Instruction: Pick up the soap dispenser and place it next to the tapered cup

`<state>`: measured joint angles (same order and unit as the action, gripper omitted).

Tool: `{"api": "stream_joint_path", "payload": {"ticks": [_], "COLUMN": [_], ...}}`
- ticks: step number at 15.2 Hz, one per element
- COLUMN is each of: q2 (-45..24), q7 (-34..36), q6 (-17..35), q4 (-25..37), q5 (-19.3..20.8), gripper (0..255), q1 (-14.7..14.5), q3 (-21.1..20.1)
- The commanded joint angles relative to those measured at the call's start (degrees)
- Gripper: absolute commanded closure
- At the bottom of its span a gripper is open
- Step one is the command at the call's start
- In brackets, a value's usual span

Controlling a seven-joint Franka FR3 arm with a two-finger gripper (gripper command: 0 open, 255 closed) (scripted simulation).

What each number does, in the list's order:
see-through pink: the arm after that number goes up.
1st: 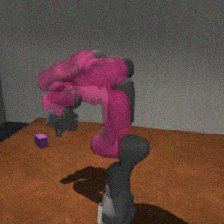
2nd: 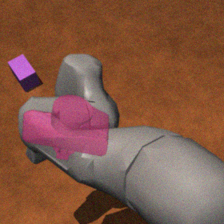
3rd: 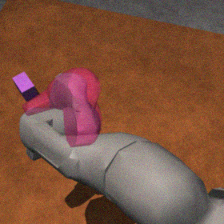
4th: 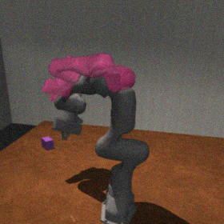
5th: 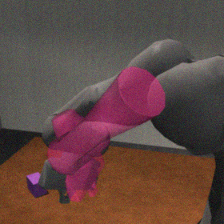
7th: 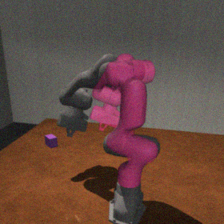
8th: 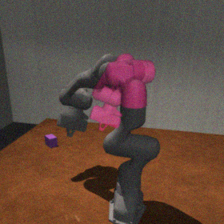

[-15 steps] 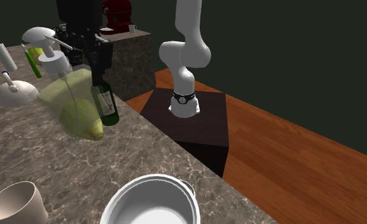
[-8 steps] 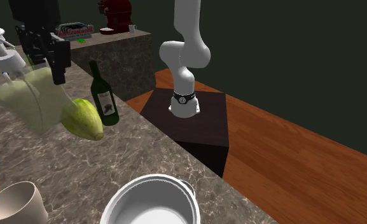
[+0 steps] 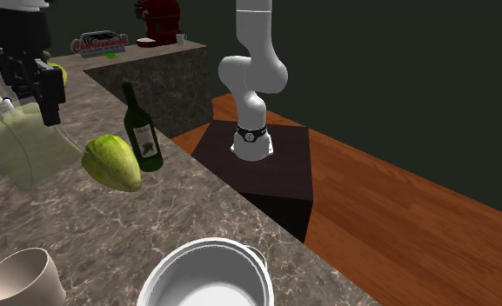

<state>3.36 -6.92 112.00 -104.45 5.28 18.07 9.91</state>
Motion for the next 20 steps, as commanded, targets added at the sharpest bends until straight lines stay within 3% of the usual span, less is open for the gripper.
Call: {"api": "stream_joint_path", "payload": {"ticks": [1, 20], "q2": [0.2, -2.3], "q7": [0.0, 0.9], "q6": [1.7, 16.0], "q4": [-1.8, -13.8], "q5": [0.1, 0.3], "gripper": [255, 255], "q1": [0.1, 0.3], "q3": [0.1, 0.3]}}
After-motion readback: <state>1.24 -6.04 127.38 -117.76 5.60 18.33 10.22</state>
